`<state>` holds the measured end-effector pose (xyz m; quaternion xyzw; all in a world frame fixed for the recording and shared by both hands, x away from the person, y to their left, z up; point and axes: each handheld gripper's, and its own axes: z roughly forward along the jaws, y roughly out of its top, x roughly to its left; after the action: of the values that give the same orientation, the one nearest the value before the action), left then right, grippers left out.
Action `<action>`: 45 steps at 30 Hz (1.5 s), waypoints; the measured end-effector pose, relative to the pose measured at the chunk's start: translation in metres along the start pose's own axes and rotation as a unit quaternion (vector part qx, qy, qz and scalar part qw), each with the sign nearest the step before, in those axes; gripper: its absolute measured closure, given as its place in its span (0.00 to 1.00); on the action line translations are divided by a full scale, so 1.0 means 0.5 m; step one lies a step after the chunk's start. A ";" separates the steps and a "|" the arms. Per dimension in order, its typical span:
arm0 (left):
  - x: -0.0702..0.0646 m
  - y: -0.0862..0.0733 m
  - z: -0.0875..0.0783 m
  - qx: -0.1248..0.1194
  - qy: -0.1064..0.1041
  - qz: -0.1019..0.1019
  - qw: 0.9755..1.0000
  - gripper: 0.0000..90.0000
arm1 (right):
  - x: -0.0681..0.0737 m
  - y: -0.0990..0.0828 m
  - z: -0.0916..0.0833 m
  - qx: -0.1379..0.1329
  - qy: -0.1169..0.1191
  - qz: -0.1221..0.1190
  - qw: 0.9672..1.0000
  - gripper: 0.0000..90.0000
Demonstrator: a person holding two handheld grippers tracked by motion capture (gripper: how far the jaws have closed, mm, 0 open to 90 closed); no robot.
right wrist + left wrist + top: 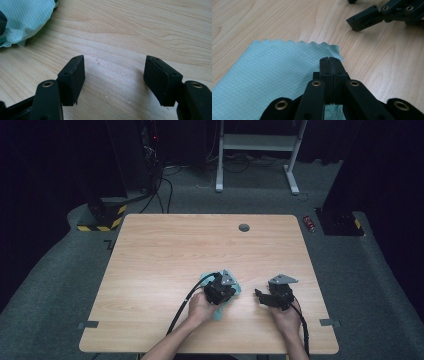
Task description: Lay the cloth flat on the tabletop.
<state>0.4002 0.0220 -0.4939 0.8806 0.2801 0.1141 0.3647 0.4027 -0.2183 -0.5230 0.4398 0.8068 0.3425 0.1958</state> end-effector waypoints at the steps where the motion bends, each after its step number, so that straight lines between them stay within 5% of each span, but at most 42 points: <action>1: 0.000 0.004 -0.002 -0.004 -0.001 0.000 1.000 1.00 | -0.001 0.000 0.000 -0.001 0.000 -0.003 1.000 0.37; 8: -0.008 0.048 -0.012 -0.051 -0.017 -0.009 0.999 1.00 | -0.001 0.000 0.000 0.000 0.000 -0.002 1.000 0.37; 12: -0.029 0.078 -0.007 -0.075 -0.047 -0.006 0.996 1.00 | -0.001 0.000 0.000 0.000 0.000 -0.002 1.000 0.37; 15: -0.063 0.083 0.018 -0.055 -0.061 0.028 0.996 1.00 | 0.000 0.000 0.000 0.000 0.000 0.000 1.000 0.37; 20: -0.066 0.066 0.030 -0.038 -0.069 0.018 0.997 0.92 | -0.003 -0.003 -0.003 -0.004 -0.011 0.009 1.000 0.45; 24: -0.063 0.041 -0.007 -0.038 -0.031 0.025 0.998 0.73 | -0.016 -0.012 -0.017 -0.012 -0.048 0.047 0.998 0.63; 28: -0.051 -0.008 -0.065 -0.036 0.027 0.023 0.999 0.65 | -0.018 -0.016 -0.034 -0.051 -0.030 0.056 0.997 0.69; 31: -0.038 -0.035 -0.078 -0.028 0.043 0.006 0.999 0.63 | -0.010 -0.015 -0.039 -0.067 -0.009 0.034 0.997 0.70; 34: -0.011 -0.074 -0.087 -0.016 0.059 -0.030 0.998 0.62 | 0.015 -0.009 -0.030 -0.057 0.020 -0.023 0.998 0.71; 39: 0.041 -0.103 -0.094 -0.018 0.082 -0.094 0.992 0.59 | 0.040 0.000 -0.020 -0.046 0.056 -0.064 0.995 0.72; 45: 0.057 -0.092 -0.079 -0.005 0.087 -0.103 0.991 0.58 | 0.065 0.008 -0.002 -0.006 0.057 -0.100 0.993 0.78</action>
<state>0.3887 0.0880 -0.4987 0.8322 0.3992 0.1531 0.3531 0.3872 -0.1897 -0.5200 0.3354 0.8543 0.3512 0.1852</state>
